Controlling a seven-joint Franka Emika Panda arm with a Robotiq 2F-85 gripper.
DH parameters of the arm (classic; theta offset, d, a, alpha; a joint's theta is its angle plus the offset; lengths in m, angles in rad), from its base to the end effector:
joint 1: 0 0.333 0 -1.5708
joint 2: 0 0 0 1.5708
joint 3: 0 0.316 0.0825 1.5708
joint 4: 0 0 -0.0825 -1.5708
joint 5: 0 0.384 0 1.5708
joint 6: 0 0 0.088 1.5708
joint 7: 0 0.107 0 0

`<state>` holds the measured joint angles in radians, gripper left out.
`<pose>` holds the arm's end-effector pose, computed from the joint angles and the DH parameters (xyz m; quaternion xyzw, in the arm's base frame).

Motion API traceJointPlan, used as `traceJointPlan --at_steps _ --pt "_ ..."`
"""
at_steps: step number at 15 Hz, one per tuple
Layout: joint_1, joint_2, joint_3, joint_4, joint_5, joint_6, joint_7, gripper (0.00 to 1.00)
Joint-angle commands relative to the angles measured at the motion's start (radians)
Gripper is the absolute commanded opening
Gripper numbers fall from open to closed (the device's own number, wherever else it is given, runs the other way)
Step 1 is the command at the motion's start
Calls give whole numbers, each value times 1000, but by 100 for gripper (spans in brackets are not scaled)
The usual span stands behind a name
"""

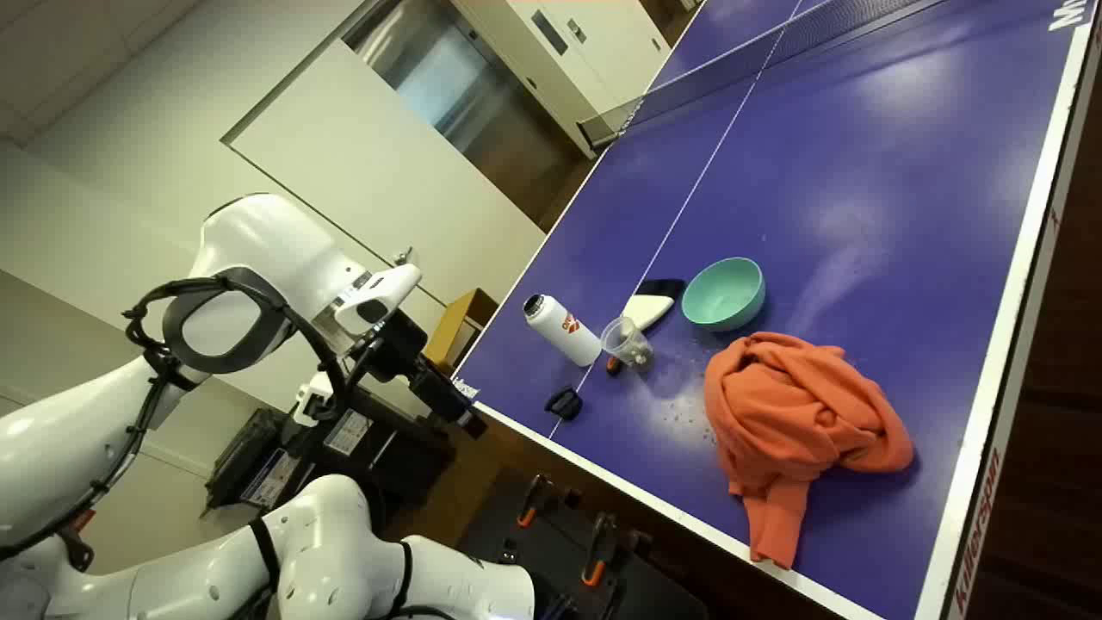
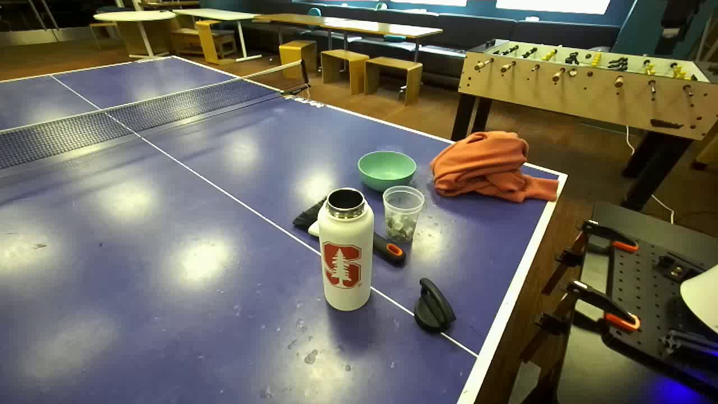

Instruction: Pour the sweets out of the cup and onto the table

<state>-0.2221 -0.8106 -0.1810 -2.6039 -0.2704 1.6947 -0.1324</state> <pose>0.2661 -0.1453 0.4874 0.9932 -0.0799 -0.0659 0.0536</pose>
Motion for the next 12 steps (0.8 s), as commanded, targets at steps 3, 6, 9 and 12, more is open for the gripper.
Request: traceJointPlan --at_steps 3,6,9,12 --pt "13 -1 -9 2 -6 -4 7 100" --pt "13 -1 -9 2 -6 -4 7 100" --pt "55 26 -17 -24 89 49 23 100" --pt "92 59 8 -78 164 160 48 100"
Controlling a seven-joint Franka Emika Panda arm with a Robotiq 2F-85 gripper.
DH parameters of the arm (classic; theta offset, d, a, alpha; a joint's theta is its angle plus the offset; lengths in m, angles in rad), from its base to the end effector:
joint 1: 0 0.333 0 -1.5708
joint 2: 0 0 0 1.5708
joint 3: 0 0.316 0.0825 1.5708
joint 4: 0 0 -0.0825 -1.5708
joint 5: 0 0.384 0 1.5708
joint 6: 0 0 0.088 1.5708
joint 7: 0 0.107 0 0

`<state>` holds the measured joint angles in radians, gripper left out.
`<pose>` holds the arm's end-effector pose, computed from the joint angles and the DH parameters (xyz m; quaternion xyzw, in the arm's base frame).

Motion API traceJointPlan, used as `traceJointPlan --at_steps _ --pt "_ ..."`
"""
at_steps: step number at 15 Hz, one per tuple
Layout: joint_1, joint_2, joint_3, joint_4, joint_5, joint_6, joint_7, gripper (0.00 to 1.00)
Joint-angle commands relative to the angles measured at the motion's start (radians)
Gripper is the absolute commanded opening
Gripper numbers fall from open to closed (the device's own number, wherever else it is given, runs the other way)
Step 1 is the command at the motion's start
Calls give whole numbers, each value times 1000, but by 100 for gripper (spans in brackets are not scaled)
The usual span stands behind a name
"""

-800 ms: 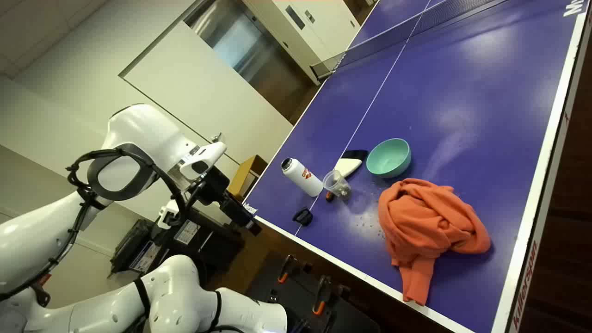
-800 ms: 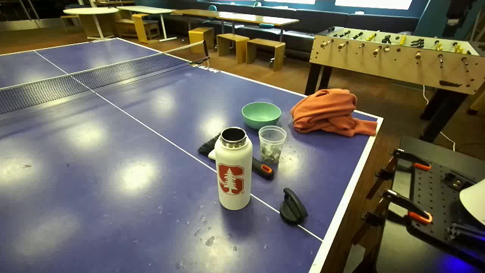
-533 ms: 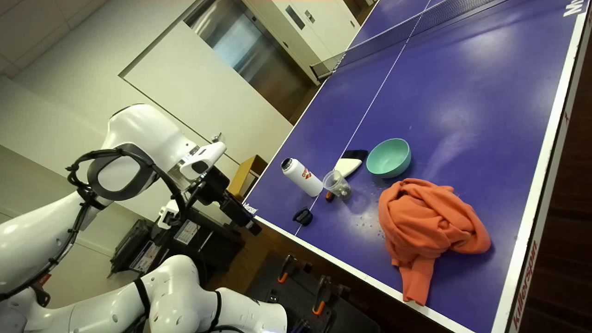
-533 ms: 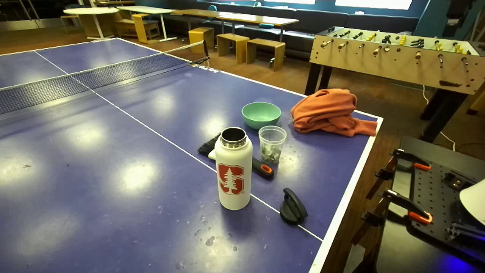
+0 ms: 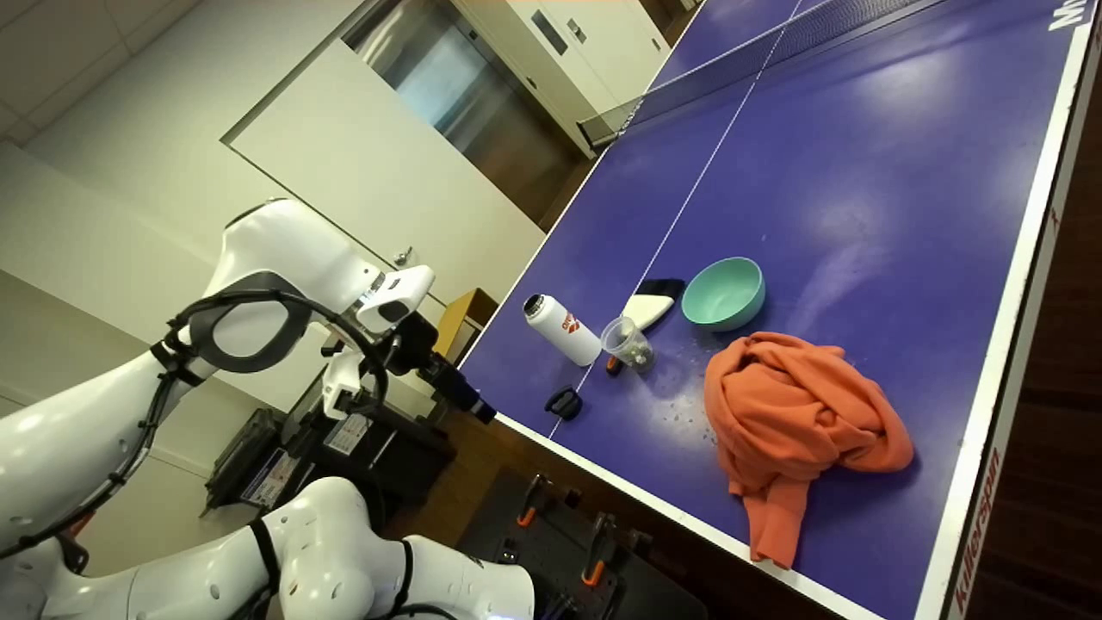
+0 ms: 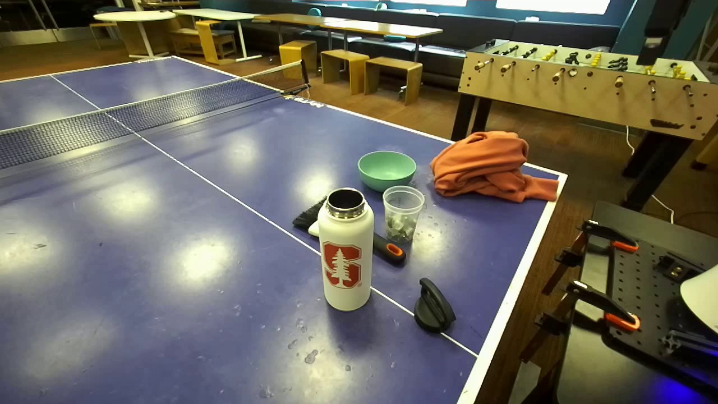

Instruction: Pour the sweets out of the cup and onto the table

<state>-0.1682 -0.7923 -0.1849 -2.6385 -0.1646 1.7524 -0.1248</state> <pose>0.2809 -0.1208 0.4693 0.9966 -0.0646 -0.0516 0.0038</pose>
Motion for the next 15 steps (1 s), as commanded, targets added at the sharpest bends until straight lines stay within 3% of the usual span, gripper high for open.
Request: traceJointPlan --at_steps 1,6,10,13,15 --pt "46 57 24 -69 83 175 73 100" --pt "79 229 136 -144 167 576 272 100" --pt "76 430 285 -117 160 829 508 100" --pt "54 585 374 -51 106 887 673 100" --pt "71 676 374 2 97 854 708 100"
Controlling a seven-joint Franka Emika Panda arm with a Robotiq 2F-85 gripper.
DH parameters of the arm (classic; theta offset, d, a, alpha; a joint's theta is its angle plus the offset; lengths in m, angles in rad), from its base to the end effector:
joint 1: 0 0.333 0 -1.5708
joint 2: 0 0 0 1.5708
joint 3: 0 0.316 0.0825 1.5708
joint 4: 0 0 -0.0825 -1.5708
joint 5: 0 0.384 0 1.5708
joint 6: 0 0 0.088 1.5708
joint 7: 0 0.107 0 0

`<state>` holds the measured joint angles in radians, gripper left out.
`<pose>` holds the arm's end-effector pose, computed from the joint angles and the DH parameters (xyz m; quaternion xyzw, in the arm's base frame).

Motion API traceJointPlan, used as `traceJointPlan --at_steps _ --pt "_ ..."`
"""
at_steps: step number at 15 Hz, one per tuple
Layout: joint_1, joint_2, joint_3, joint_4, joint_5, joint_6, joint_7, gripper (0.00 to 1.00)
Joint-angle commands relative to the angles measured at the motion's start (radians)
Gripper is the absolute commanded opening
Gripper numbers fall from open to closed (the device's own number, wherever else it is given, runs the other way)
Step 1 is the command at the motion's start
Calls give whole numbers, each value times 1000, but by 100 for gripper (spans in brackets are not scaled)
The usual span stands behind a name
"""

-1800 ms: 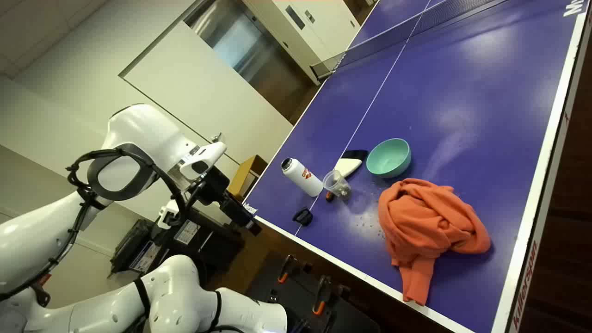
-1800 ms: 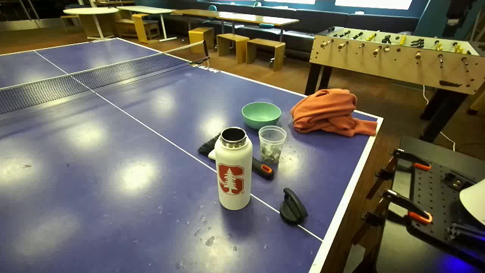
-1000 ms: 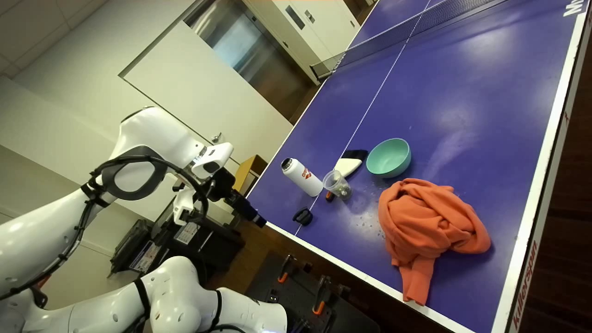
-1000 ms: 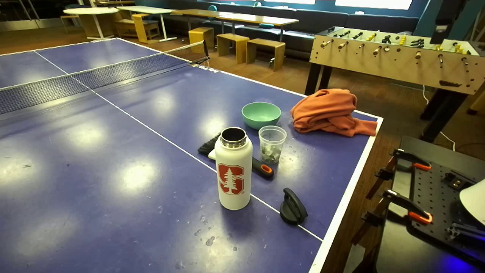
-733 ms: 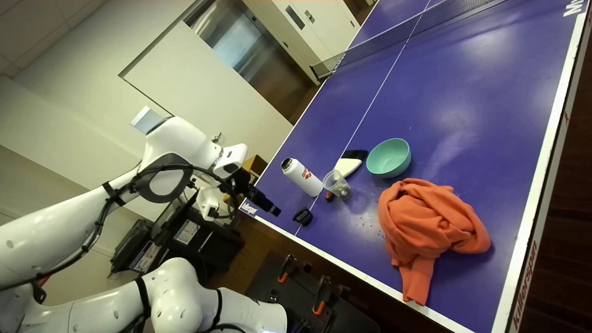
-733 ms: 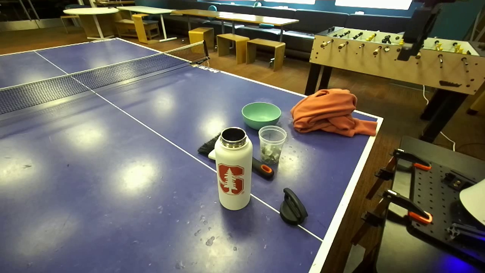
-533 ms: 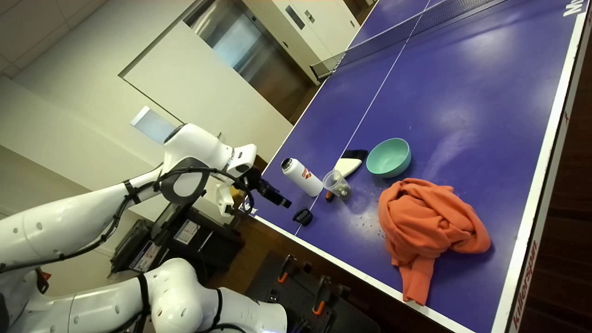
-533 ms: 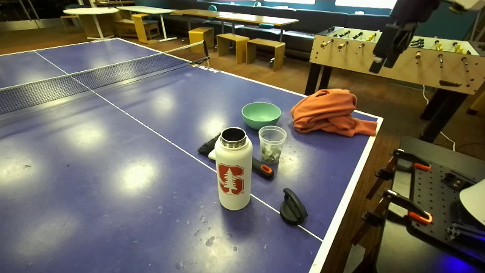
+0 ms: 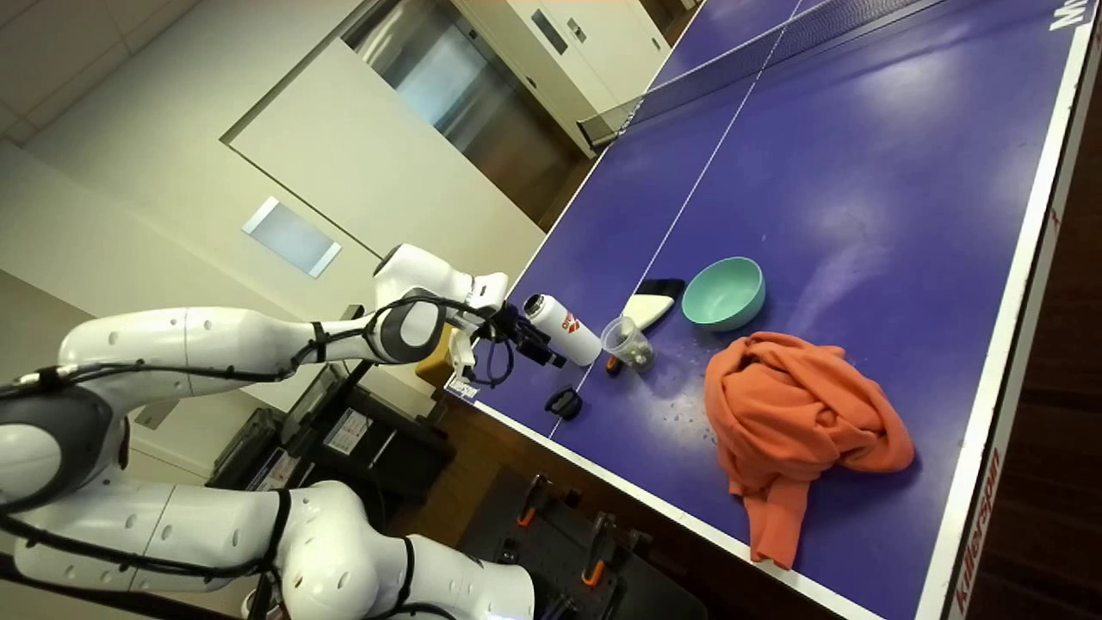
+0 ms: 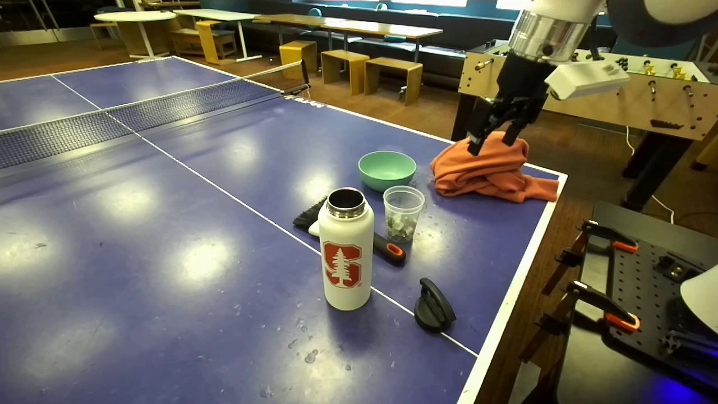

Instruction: Pour the sweets out of the cup and onto the table

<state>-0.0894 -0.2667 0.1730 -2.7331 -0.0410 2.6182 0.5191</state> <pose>0.4026 0.0315 0.3174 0.9764 -0.2000 0.0803 0.0110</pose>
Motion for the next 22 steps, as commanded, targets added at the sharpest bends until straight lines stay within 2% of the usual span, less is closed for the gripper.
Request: traceJointPlan --at_steps 1,4,10,18,22 --pt "17 44 -7 22 -12 -2 28 100" --pt "30 142 -20 76 -17 -2 42 100" --pt "44 200 -42 128 15 25 61 100" --pt "83 377 -92 244 24 46 83 100" --pt "126 478 -131 273 21 175 96 100"
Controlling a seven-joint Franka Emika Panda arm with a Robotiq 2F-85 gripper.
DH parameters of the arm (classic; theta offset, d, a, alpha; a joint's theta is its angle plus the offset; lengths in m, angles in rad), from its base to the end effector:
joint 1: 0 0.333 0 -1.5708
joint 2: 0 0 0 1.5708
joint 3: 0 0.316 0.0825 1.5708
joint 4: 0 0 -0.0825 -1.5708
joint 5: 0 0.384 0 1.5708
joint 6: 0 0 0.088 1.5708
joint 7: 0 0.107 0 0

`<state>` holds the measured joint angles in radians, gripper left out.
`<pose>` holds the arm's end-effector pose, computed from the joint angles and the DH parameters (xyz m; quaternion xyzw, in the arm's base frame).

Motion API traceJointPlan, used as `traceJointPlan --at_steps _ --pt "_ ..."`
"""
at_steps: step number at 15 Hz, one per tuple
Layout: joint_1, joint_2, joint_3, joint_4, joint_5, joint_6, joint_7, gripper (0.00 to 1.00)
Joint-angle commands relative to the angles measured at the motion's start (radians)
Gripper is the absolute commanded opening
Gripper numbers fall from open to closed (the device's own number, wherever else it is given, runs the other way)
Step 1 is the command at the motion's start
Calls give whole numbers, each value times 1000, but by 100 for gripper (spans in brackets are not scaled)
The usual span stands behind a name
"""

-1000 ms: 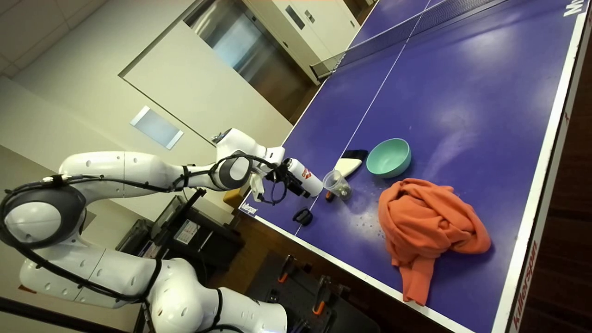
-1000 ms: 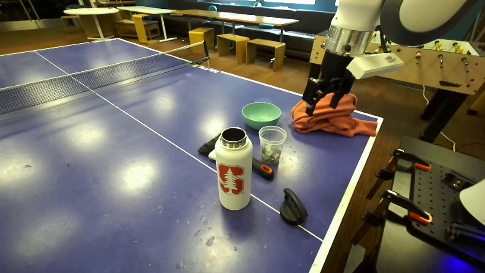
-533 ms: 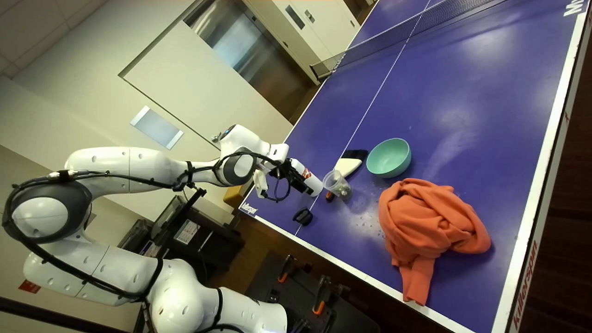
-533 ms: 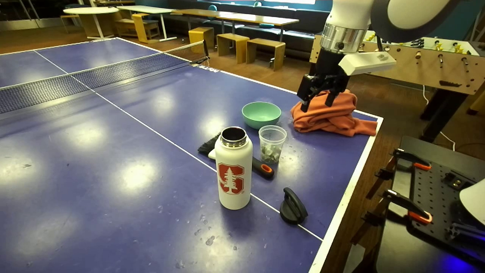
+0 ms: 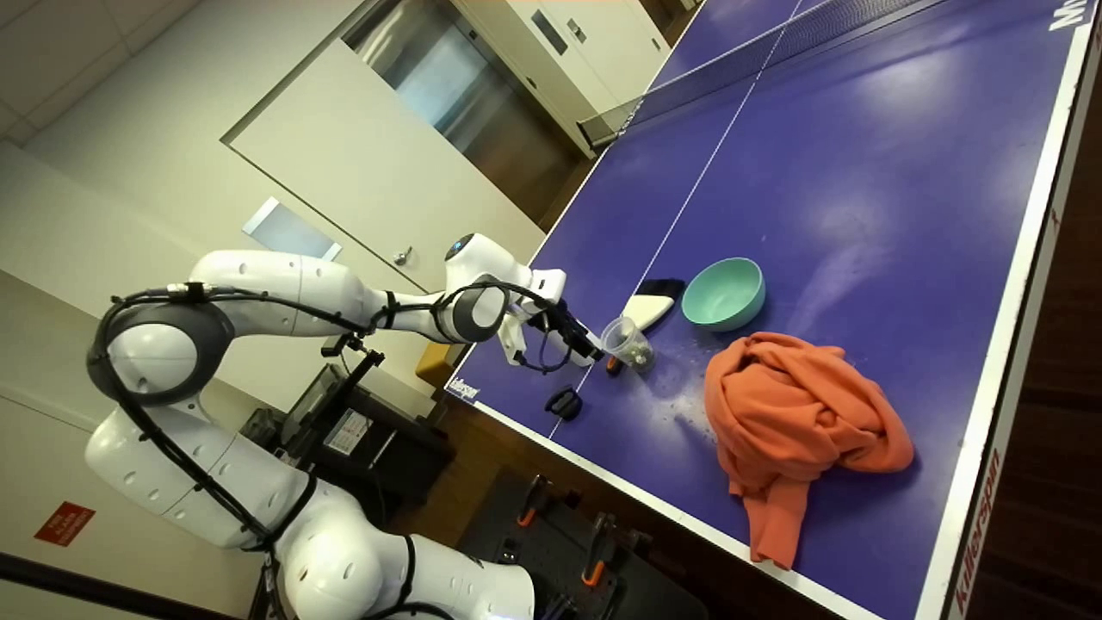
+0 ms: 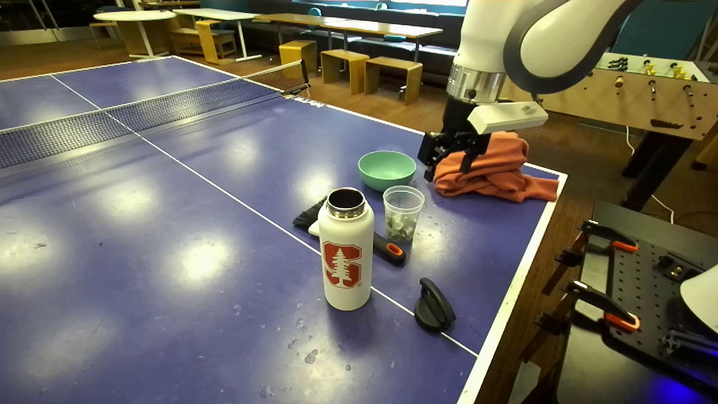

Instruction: Pour the sweets out of the cup and onto the table

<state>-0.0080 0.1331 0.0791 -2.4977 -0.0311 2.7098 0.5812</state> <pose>0.4783 0.0358 0.2411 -0.9702 0.2392 -0.0383 0.0110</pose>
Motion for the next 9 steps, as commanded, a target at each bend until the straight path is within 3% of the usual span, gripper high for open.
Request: traceJointPlan --at_steps 1,6,7,9 --pt "57 103 -50 44 13 119 41 100" --pt "164 207 -168 85 -13 199 99 100" --pt "193 223 -201 93 -19 203 125 78" --pt "220 250 -229 110 -6 202 130 68"
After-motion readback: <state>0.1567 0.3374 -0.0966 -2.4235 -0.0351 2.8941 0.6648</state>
